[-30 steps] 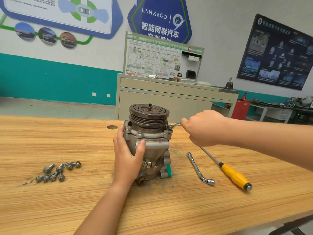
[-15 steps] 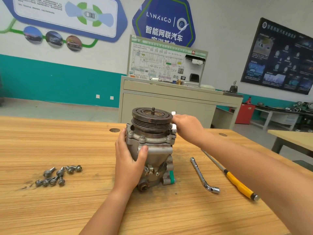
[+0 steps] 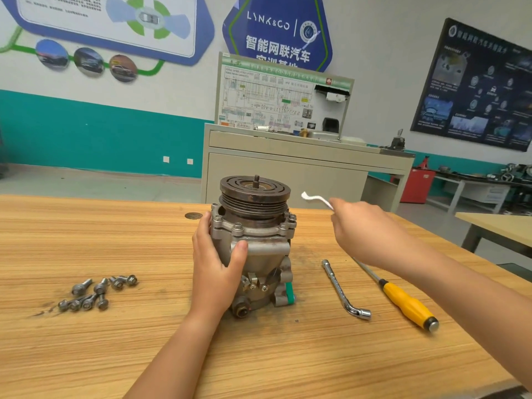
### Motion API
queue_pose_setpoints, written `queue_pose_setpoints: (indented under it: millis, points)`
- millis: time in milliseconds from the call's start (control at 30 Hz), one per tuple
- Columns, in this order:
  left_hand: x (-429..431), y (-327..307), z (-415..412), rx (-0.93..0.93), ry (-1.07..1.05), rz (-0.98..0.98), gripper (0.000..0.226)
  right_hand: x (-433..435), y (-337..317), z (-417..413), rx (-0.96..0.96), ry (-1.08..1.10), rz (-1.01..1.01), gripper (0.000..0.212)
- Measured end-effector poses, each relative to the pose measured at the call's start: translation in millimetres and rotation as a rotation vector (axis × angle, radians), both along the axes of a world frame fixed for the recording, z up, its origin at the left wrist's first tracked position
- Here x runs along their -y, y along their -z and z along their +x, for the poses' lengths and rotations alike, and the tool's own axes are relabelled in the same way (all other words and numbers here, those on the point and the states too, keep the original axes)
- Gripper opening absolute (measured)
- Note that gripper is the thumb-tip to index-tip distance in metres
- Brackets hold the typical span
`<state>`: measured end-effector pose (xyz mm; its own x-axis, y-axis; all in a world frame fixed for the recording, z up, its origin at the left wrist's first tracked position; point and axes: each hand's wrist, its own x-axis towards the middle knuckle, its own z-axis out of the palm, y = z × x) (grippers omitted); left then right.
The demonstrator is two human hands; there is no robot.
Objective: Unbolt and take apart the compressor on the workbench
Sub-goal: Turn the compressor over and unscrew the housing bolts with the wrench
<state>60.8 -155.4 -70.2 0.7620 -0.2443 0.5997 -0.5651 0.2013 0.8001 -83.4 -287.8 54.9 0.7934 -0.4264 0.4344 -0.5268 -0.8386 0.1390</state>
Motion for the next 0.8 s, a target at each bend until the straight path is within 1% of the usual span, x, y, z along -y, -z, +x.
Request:
queue_pose_setpoints:
  millis: [33, 100, 267, 500, 633, 800]
  points:
    - [0, 0, -1, -0.002, 0.0, 0.0, 0.085, -6, 0, -3, -0.078, 0.028, -0.023, 0.02]
    - [-1, 1, -2, -0.007, 0.0, 0.003, 0.089, -14, -2, -4, -0.173, 0.055, -0.044, 0.025]
    - [0, -1, -2, -0.019, -0.002, 0.013, 0.09, -24, -6, 6, -0.288, 0.09, -0.085, 0.029]
    - [-1, -1, -3, -0.022, 0.0, 0.007, 0.09, -30, -13, 15, -0.442, 0.052, -0.359, 0.019]
    - [-1, 1, -2, -0.018, 0.006, 0.003, 0.091, -21, -16, 14, -0.477, -0.01, -0.449, 0.018]
    - [0, 1, -1, -0.007, -0.001, -0.009, 0.087, 6, -20, 15, -0.469, -0.068, -0.491, 0.029]
